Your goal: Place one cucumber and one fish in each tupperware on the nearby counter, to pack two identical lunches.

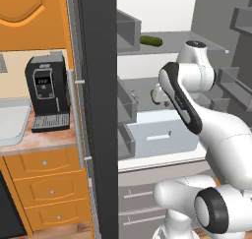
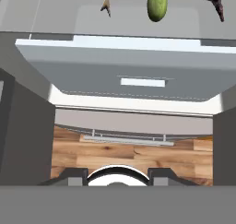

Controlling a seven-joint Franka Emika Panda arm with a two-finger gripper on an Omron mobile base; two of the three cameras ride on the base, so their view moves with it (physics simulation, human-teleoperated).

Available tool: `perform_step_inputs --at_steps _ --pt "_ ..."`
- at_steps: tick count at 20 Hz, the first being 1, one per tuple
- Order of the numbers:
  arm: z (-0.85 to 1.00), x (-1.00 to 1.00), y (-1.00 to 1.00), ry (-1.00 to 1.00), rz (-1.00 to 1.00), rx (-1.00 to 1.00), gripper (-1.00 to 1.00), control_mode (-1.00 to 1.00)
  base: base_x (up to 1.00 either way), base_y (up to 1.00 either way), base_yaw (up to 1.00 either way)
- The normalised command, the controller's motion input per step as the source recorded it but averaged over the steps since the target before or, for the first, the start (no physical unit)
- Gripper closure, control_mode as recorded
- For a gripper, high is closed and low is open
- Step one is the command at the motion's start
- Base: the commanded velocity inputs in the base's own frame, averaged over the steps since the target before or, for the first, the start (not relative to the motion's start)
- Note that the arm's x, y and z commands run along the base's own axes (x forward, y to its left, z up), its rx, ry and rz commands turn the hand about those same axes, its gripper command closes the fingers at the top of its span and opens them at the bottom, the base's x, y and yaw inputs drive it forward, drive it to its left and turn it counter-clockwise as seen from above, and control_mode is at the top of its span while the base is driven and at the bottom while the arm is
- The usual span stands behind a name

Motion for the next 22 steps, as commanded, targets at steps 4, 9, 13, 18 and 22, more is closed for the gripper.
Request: perform_step_inputs --at_steps 4,9,13,18,22 --pt "-0.02 -0.09 0.01 -0.04 0.00 0.00 -1.00 -1.00 0.00 0.00 0.00" --pt "-0.39 -0.01 -0.01 -0.03 0.00 0.00 -1.00 -1.00 0.00 0.00 0.00" --pt "-0.55 0.00 -0.23 -0.02 -0.01 0.00 -1.00 -1.00 0.00 0.00 0.00" --pt "-0.18 0.07 -0.23 -0.13 0.00 0.00 -1.00 -1.00 0.00 0.00 0.00" --pt "-0.07 0.29 -0.23 -0.22 0.00 0.00 -1.00 -1.00 0.00 0.00 0.00"
